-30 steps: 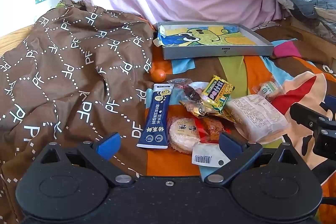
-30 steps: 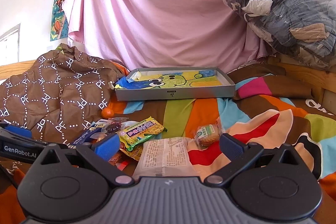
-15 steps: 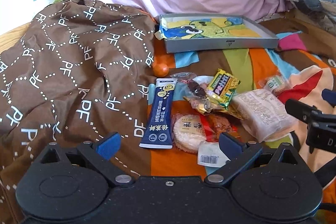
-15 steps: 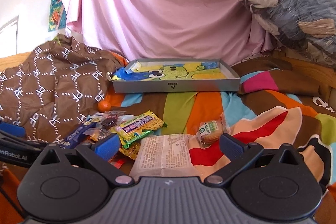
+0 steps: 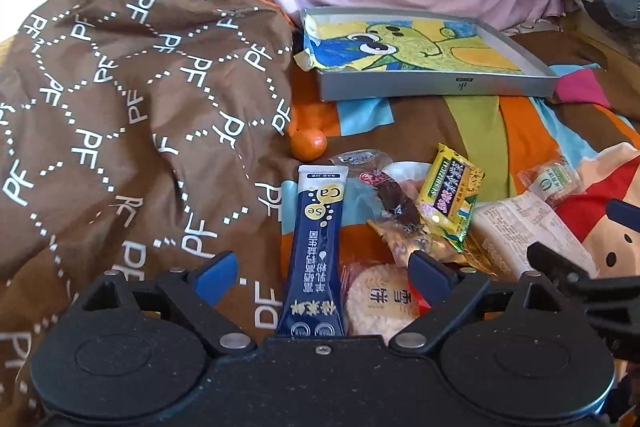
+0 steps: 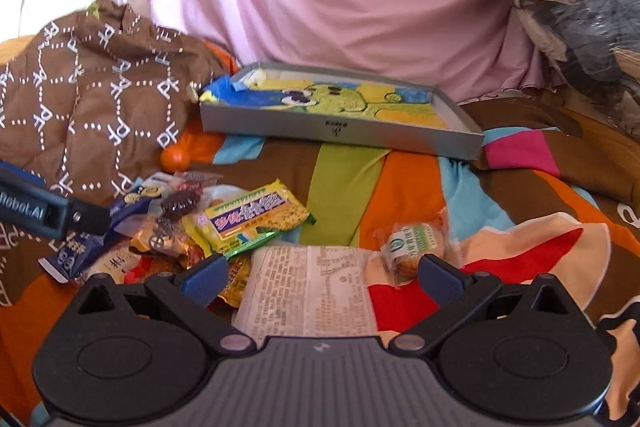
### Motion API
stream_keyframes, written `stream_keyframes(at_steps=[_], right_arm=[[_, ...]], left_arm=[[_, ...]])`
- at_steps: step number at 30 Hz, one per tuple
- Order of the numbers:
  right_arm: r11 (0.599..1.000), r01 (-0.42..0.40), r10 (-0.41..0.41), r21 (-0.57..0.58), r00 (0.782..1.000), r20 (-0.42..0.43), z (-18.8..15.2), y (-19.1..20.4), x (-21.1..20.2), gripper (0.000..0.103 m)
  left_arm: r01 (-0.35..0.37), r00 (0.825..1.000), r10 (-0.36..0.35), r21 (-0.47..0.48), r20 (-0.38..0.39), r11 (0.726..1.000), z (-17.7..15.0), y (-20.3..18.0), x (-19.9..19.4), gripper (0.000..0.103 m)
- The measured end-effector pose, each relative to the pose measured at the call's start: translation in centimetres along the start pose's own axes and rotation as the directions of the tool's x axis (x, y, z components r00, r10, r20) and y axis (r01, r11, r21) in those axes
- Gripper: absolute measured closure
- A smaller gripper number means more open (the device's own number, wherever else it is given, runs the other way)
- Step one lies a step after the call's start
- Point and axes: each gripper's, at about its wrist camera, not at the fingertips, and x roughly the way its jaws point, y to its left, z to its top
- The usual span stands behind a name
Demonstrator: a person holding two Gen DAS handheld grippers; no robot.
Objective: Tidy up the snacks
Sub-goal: 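Grasp the white printed bread bag with the right gripper while the left grasps the blue milk stick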
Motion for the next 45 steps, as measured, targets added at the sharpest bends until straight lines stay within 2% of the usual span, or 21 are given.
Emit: stream_keyframes(at_steps=[7, 13, 17, 22, 27, 34, 37, 41, 45], right_arm=[[1.000, 0.008, -0.008, 0.014, 0.998, -0.055, -0.5, 0.7, 1.5, 0.001], [0.999, 0.001, 0.002, 0.037, 0.997, -0.075, -0.8, 0.9, 2.3, 0.005], [0.999, -0.008, 0.012, 0.044, 0.996, -0.085, -1.1, 0.8, 2.6, 0.010], [0.998, -0.015, 0.020, 0.053, 0.996, -0.087, -1.3, 0.7, 2.8, 0.011], [0.998, -0.013, 0.019, 0.055, 0.994, -0.104, -1.4, 0.7, 3.3, 0.012], [1.000, -0.011, 0.012, 0.010, 0.993, -0.119, -1.3, 1.4, 4.1, 0.013], [1.000, -0.019, 0.019, -0.002, 0.992, -0.121, -1.3, 1.7, 4.4, 0.017], [1.000, -0.029, 0.028, -0.012, 0.993, -0.117, -1.3, 1.9, 4.4, 0.023], [0.999, -0.046, 0.045, -0.010, 0.993, -0.106, -1.4, 2.0, 4.0, 0.028]], left_arm=[[0.016, 0.999, -0.015, 0.010, -0.032, 1.000, 0.4, 0.6, 2.3, 0.011], [0.065, 0.997, -0.066, -0.016, -0.046, 0.998, 0.5, 1.2, 3.6, 0.014], [0.097, 0.994, -0.100, -0.063, -0.051, 0.993, 0.5, 1.9, 4.1, 0.024], [0.116, 0.991, -0.122, -0.107, -0.049, 0.987, 0.0, 2.5, 4.3, 0.034], [0.119, 0.988, -0.129, -0.113, -0.083, 0.986, -0.2, 2.5, 5.1, 0.051], [0.133, 0.983, -0.149, -0.146, -0.105, 0.980, 0.3, 2.7, 6.4, 0.052], [0.131, 0.984, -0.148, -0.164, -0.101, 0.978, 0.2, 2.8, 6.5, 0.053], [0.145, 0.982, -0.161, -0.155, -0.098, 0.977, 0.0, 2.5, 6.3, 0.066], [0.151, 0.981, -0.170, -0.175, -0.096, 0.973, 0.0, 2.4, 6.1, 0.069]])
